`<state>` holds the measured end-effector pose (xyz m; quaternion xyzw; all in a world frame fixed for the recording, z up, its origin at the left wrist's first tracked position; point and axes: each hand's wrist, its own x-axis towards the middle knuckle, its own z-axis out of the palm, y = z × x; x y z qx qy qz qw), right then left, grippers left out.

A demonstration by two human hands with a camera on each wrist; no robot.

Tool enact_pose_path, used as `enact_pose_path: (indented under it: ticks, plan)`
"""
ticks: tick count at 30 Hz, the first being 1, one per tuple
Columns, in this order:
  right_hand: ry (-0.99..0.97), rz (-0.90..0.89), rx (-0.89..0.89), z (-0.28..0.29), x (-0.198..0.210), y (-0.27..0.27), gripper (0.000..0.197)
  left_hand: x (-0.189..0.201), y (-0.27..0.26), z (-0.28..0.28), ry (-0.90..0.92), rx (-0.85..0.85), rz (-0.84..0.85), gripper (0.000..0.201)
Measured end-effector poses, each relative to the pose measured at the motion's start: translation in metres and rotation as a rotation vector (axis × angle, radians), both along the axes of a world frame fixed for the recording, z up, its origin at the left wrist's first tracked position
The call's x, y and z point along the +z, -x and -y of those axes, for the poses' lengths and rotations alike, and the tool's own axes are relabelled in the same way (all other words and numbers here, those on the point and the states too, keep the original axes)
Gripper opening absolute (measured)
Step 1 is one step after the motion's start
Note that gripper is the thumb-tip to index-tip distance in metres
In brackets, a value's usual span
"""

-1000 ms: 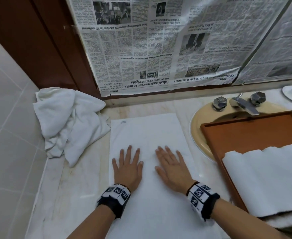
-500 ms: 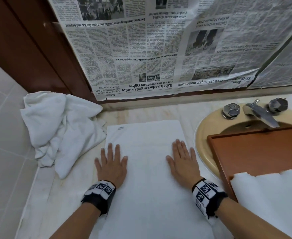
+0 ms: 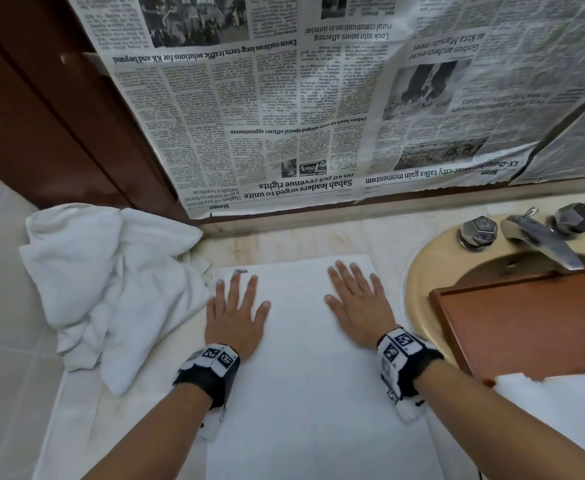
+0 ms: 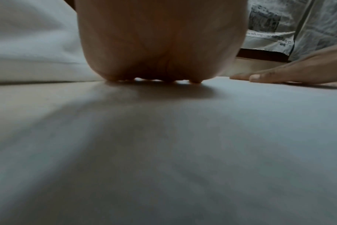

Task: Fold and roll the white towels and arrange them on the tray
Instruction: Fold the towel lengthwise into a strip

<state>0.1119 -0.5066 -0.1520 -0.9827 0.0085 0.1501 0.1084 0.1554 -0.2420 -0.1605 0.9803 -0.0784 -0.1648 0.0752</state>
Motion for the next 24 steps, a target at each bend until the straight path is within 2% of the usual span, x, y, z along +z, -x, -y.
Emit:
enact_pose_path:
  ticks: [4,8,12,14,16,19,24]
  plan:
    - [0.075,-0.021,-0.139,0.022,0.009,0.003,0.063,0.005,-0.006,0.008,-0.015,0.055,0.007,0.067]
    - [0.152,0.102,-0.278,0.033,0.024,0.023,0.056,0.024,-0.013,0.036,-0.018,0.099,0.033,0.067]
    - [0.236,0.18,-0.356,0.032,0.033,0.05,0.027,0.042,-0.015,0.085,-0.003,0.02,0.068,0.06]
    - [0.233,0.105,-0.367,0.03,0.038,0.058,0.026,0.048,-0.019,0.112,0.066,-0.07,0.068,0.054]
    - [0.253,0.072,-0.352,0.03,0.033,0.064,0.028,0.048,-0.024,0.14,0.172,-0.232,0.065,0.05]
    - [0.228,0.048,-0.369,0.026,0.036,0.068,0.023,0.04,-0.03,0.175,0.3,-0.385,-0.055,0.051]
    - [0.175,0.101,-0.381,0.029,0.032,0.065,0.024,0.028,-0.036,0.203,0.227,-0.415,-0.048,0.052]
